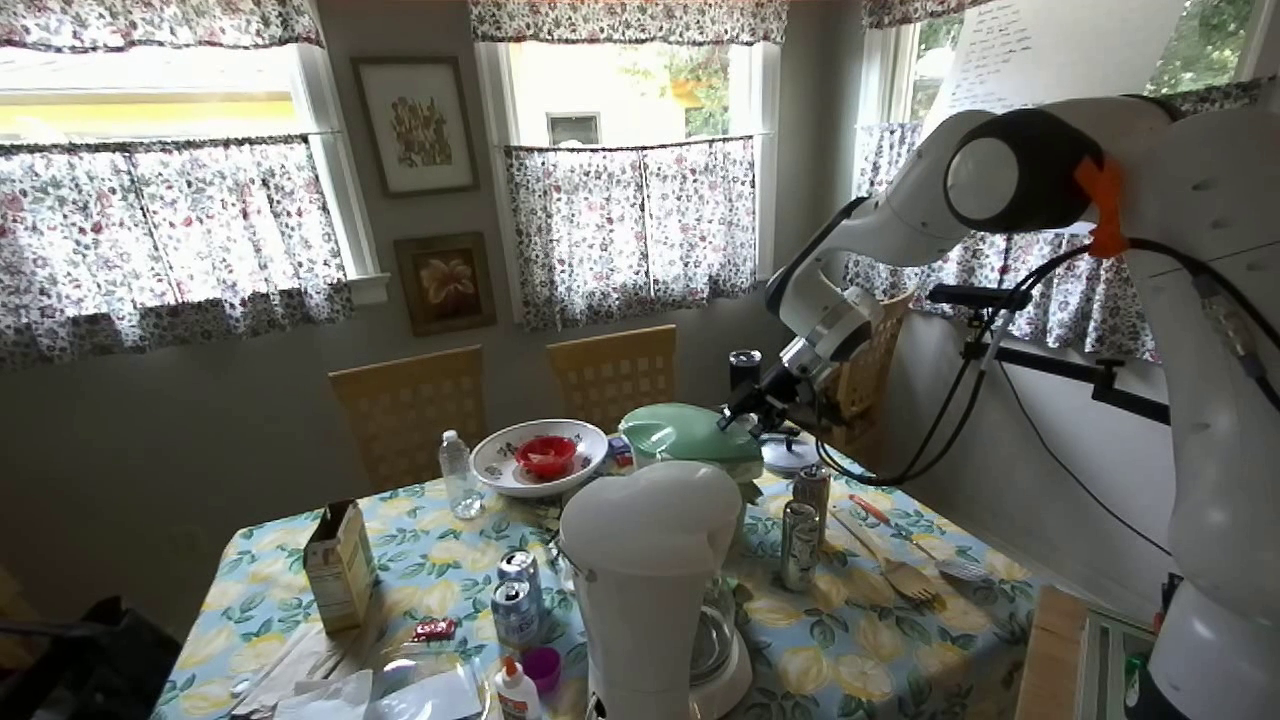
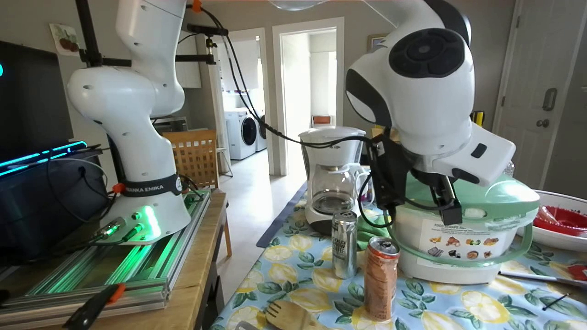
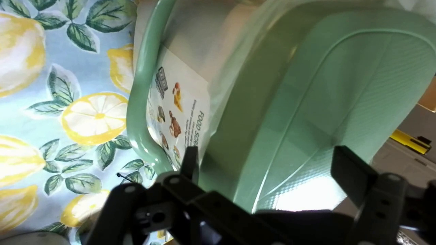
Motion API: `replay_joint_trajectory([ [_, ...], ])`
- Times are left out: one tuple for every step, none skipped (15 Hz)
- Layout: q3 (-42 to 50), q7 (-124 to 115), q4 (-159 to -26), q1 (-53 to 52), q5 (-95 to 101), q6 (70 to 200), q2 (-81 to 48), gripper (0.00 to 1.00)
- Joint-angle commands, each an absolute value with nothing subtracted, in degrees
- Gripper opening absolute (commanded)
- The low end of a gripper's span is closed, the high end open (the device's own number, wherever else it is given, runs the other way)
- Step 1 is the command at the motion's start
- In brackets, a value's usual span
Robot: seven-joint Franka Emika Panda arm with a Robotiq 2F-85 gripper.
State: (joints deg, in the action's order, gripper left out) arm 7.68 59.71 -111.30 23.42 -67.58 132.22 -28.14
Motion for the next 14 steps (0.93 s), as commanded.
replay_joint_trajectory([
  [7.78, 61.48, -108.94, 23.80, -71.76, 130.90, -29.76, 1.00],
  [7.74, 61.71, -108.71, 23.85, -72.93, 130.69, -29.84, 1.00],
  [7.83, 61.65, -108.48, 23.77, -73.50, 130.36, -29.97, 1.00],
  [7.94, 61.62, -108.39, 23.67, -73.93, 130.19, -30.12, 1.00],
  [8.11, 61.39, -108.31, 23.52, -73.99, 129.92, -30.34, 1.00],
  [8.33, 60.91, -108.34, 23.32, -73.54, 129.66, -30.49, 1.00],
  [8.53, 60.44, -108.36, 23.14, -72.89, 129.45, -30.58, 1.00],
  [8.61, 60.42, -108.34, 23.10, -72.75, 129.28, -30.64, 1.00],
  [8.78, 60.08, -108.35, 23.05, -72.27, 128.84, -30.63, 1.00],
  [8.95, 59.93, -108.41, 22.96, -71.82, 128.44, -30.51, 1.00],
  [9.17, 59.66, -108.40, 22.81, -71.38, 128.20, -30.49, 1.00],
  [9.30, 59.56, -108.32, 22.78, -71.22, 127.86, -30.57, 1.00],
  [9.38, 59.59, -108.21, 22.81, -71.32, 127.57, -30.73, 1.00],
  [9.40, 59.58, -108.03, 22.87, -71.45, 127.27, -30.98, 1.00],
])
